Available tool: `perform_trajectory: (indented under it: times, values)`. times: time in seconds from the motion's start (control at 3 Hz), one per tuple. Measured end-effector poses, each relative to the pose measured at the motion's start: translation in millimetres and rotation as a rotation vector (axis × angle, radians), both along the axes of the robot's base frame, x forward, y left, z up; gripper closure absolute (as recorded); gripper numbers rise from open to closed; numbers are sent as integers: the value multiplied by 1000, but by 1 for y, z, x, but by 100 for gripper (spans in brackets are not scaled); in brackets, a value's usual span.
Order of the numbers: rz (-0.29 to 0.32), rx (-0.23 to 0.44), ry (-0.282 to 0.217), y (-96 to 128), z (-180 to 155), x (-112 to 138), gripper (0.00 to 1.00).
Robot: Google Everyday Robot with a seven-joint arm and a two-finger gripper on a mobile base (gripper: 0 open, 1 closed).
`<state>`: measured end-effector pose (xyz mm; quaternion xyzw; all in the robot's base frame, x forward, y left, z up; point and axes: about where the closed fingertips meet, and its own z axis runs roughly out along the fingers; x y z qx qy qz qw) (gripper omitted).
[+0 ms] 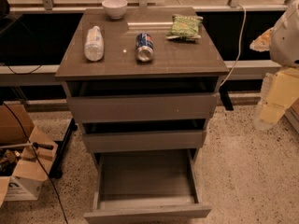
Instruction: Close bottom drawer
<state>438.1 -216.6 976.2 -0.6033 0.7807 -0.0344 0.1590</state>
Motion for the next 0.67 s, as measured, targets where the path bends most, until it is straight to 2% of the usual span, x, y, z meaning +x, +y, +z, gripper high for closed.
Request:
perform_trajectory:
  times: [0.33, 0.67]
  values:
    - [0, 0, 0, 0, 0, 0, 0]
    - [-1, 1, -7, 1, 1, 0, 9]
